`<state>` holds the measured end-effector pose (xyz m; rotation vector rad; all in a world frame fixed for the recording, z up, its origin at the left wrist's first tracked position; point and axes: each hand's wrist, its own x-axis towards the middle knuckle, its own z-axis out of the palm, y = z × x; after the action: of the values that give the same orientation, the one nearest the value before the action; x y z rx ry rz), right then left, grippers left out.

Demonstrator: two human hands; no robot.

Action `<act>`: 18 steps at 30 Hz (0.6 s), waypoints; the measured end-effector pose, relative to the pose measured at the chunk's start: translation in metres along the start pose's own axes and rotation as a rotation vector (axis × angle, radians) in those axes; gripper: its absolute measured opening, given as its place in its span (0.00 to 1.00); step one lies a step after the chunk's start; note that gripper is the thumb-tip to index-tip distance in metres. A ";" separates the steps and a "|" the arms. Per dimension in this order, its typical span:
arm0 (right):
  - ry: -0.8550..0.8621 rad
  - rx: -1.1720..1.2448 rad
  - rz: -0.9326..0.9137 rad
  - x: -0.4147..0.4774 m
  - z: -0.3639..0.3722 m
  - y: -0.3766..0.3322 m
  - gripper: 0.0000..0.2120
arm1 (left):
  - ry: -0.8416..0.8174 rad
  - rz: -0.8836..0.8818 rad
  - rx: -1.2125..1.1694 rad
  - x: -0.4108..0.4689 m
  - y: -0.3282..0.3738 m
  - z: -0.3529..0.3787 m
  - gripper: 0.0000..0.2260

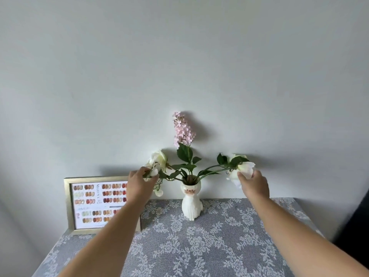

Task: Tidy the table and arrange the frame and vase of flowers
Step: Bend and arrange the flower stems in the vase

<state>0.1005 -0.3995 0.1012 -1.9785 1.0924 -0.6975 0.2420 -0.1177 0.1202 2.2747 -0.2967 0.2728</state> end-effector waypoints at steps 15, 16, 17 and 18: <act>0.182 0.032 -0.442 -0.014 -0.007 -0.031 0.09 | 0.137 0.123 -0.287 0.000 0.020 -0.002 0.14; 0.163 0.032 -0.484 -0.017 -0.006 -0.034 0.10 | 0.128 0.129 -0.293 -0.002 0.023 -0.002 0.14; 0.134 0.031 -0.519 -0.020 -0.004 -0.037 0.09 | 0.113 0.131 -0.293 -0.004 0.025 0.000 0.14; 0.097 0.028 -0.551 -0.024 -0.001 -0.038 0.09 | 0.095 0.132 -0.293 -0.007 0.027 0.002 0.14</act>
<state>0.1055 -0.3660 0.1312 -2.2578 0.5758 -1.0950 0.2279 -0.1358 0.1362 1.9504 -0.4099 0.3790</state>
